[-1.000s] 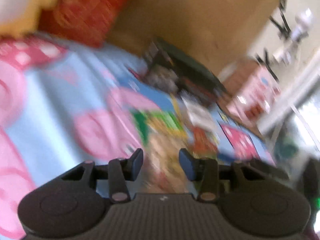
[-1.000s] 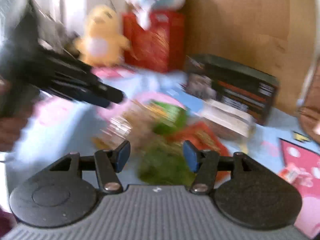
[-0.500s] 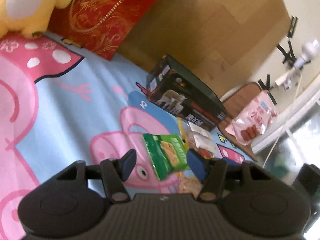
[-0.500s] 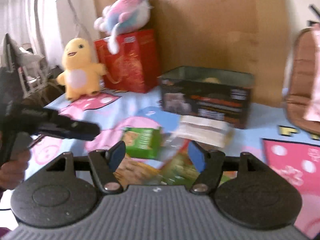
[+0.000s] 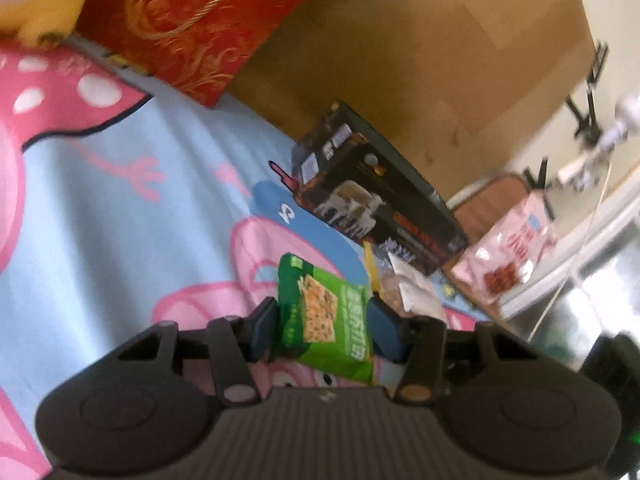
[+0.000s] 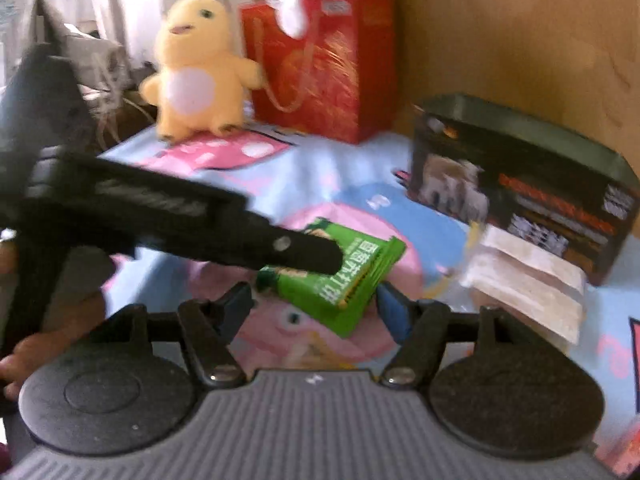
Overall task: Organize snacks
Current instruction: 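Lower the green packet into the black box and open the left gripper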
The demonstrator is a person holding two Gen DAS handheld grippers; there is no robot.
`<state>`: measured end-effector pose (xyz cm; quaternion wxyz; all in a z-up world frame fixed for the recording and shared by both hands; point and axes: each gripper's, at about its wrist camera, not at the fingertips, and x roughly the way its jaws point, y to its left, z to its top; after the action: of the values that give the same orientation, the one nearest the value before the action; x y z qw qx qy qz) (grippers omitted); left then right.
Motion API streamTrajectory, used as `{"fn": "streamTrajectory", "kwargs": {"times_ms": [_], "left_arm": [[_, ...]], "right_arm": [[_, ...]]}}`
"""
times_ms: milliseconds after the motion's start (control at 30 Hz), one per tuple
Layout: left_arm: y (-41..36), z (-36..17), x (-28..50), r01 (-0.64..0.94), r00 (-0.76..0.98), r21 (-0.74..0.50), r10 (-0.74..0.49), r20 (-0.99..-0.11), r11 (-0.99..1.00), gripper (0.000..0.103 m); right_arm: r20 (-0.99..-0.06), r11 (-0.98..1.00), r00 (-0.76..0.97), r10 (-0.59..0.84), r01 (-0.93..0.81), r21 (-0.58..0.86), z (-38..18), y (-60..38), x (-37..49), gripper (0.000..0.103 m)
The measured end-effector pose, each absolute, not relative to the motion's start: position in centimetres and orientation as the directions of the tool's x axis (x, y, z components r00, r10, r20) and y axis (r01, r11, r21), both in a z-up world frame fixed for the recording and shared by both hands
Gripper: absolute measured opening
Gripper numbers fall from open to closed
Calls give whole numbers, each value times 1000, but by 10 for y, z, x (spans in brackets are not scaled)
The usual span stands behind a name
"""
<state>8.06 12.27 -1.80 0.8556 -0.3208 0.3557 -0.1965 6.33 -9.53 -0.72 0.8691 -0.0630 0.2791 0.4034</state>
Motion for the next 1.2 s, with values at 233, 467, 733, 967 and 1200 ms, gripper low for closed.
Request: {"fn": "streamTrajectory", "kwargs": {"times_ms": [233,467,733,967,1200], "left_arm": [[114,-14,80,115,669,-654,-544,-505,748,41],[110,19,72,169,701,-631,-543,-463,757,38],[60,83,131,329,710,-551,-586,-392,767,38],[17,84,201,280,743,-451,-489,-457,847,52],[49,57,148,309,686,-543,-578,-442,781,52]], "right_arm": [[-576,703,541,614,-706,86,-13,-98,69,72],[-519,719,586,622,-690,83,-3,-105,63,41],[-340,791,741,580,-612,14,42,-138,83,41],[-339,870,832,440,-488,-70,49,-151,161,58],[-399,865,773,493,-483,134,32,-215,147,55]]}}
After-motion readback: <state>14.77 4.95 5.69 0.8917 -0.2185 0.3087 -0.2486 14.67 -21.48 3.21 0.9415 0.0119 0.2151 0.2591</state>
